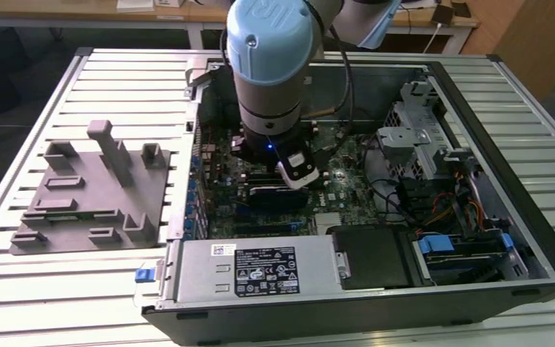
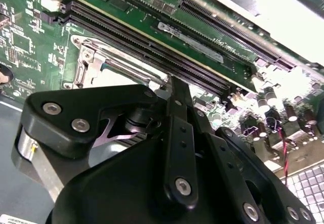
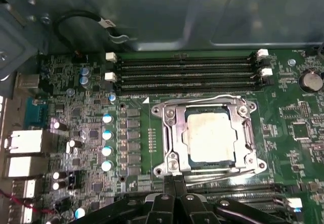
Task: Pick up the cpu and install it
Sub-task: 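Install the second cpu locking lever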
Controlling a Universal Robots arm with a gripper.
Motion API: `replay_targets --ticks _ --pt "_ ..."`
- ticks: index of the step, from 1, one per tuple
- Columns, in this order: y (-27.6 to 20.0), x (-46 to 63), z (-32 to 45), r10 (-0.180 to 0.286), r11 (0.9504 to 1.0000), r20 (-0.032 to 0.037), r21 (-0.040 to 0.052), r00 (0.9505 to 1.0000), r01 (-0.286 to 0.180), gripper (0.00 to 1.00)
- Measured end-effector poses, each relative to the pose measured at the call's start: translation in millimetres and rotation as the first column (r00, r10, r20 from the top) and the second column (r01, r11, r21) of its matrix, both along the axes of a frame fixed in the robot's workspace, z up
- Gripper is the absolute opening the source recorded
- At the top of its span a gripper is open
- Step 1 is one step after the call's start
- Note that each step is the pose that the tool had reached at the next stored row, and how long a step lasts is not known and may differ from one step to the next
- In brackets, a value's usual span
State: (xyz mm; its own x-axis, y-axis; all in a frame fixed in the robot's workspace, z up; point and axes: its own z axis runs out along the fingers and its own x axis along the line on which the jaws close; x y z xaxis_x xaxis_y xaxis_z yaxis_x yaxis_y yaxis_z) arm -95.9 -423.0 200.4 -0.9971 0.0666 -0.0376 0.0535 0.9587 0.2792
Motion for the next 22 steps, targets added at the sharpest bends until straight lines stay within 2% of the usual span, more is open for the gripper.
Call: replay_targets --ticks 6,7,9,16,22 --pt "0.0 -0.7 -5.3 0.000 0.9996 -0.0001 0.0290 1.0000 0.000 0.11" --pt "0.0 -1.4 -6.6 0.000 0.9993 0.0000 0.0376 1.0000 0.000 0.11" --pt "-0.1 -2.1 -7.6 0.000 0.9990 -0.0001 0.0442 1.0000 0.000 0.11" --pt "-0.5 -2.5 -7.8 0.000 0.9989 0.0001 0.0459 1.0000 0.000 0.11" --pt "-0.5 -2.4 -1.0 0.000 0.9990 0.0000 0.0457 1.0000 0.000 0.11"
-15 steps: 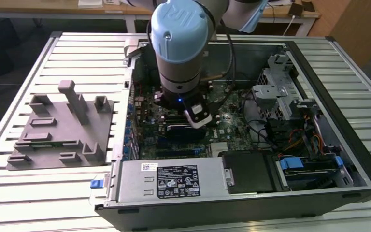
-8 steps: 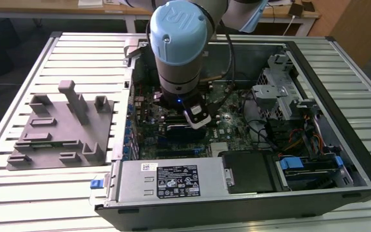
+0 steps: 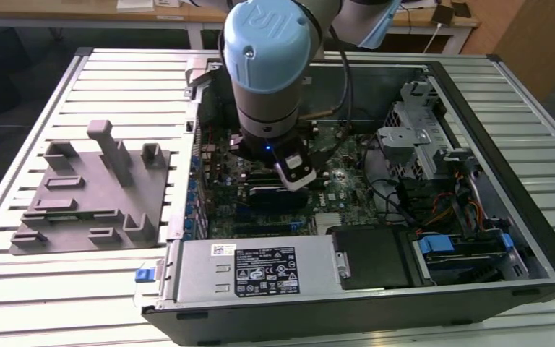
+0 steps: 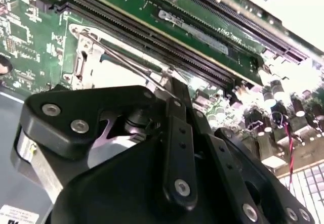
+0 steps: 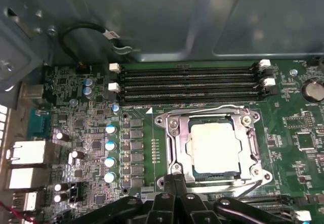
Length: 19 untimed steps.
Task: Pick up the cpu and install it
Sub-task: 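Install the second cpu locking lever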
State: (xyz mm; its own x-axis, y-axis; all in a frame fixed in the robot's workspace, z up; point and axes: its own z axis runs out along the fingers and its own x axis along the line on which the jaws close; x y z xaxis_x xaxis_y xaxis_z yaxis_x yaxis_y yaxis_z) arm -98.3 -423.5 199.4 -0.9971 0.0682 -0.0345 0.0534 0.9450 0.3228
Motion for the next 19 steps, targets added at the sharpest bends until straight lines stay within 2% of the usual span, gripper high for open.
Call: replay_targets --ticks 10,19 --pt "0.0 0.0 20.8 0.000 1.0000 -0.0001 -0.0002 1.0000 0.000 0.11" --pt "0.0 0.1 44.2 0.000 1.0000 -0.0001 -0.0002 1.0000 0.000 0.11"
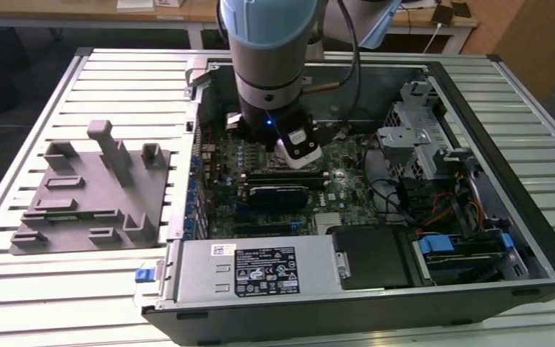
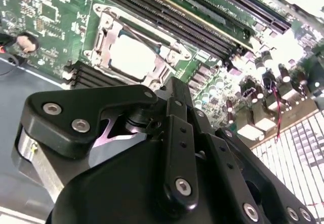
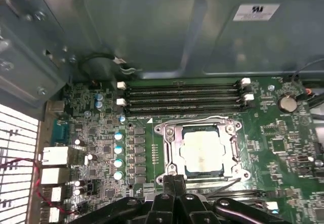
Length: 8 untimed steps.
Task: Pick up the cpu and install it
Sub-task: 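Install the second cpu locking lever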
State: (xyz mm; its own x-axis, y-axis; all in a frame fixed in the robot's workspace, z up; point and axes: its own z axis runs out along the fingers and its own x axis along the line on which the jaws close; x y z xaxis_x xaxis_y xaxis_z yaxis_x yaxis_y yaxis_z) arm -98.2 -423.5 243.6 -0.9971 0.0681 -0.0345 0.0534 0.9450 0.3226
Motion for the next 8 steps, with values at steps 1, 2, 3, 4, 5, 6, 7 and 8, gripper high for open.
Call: replay_targets --ticks 1,2,3,4,5,6,7,8 --pt "0.0 0.3 1.5 0.000 1.0000 0.0000 -0.0012 1.0000 0.000 0.11" --pt "0.0 0.7 2.6 0.000 1.0000 0.0000 -0.0031 1.0000 0.000 0.11" --pt "0.0 1.3 3.7 -0.001 1.0000 -0.0001 -0.0056 1.0000 0.001 0.11" --pt "0.1 2.2 4.7 -0.002 1.0000 -0.0005 -0.0090 1.0000 0.002 0.11" --pt "0.0 3.3 5.6 -0.003 0.9999 -0.0011 -0.0135 1.0000 0.003 0.11" --pt "0.0 4.5 6.4 -0.005 0.9998 -0.0021 -0.0185 1.0000 0.005 0.11" --pt "0.0 6.0 7.0 -0.006 0.9997 -0.0031 -0.0237 1.0000 0.006 0.11" --pt "0.0 7.7 7.6 -0.008 0.9995 -0.0044 -0.0307 1.0000 0.008 0.11"
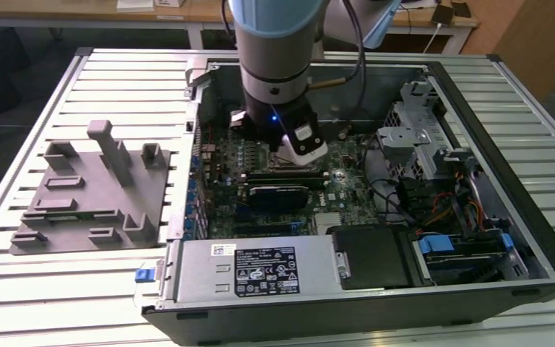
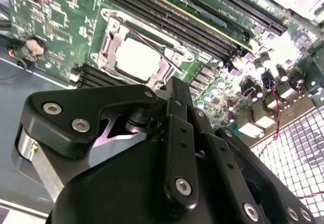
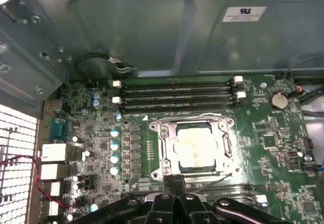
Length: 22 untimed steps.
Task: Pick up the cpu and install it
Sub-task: 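Install the second cpu locking lever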
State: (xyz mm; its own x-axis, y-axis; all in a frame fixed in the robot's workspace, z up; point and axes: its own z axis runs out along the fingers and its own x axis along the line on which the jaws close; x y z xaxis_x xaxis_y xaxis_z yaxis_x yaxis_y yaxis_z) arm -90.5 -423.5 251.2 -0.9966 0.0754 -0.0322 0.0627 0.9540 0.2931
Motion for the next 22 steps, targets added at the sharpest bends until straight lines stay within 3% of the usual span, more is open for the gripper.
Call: replay_targets --ticks 4,6,14,22 --pt "0.0 5.9 0.7 -0.009 0.9994 -0.0042 -0.0340 0.9999 0.009 0.11" --pt "0.0 8.7 0.6 -0.013 0.9990 -0.0048 -0.0434 0.9999 0.013 0.11" --pt "0.0 13.2 -5.7 -0.046 0.9978 -0.0060 -0.0481 0.9989 0.045 0.11" --pt "-0.1 11.8 -19.2 -0.069 0.9965 -0.0069 -0.0481 0.9976 0.068 0.11"
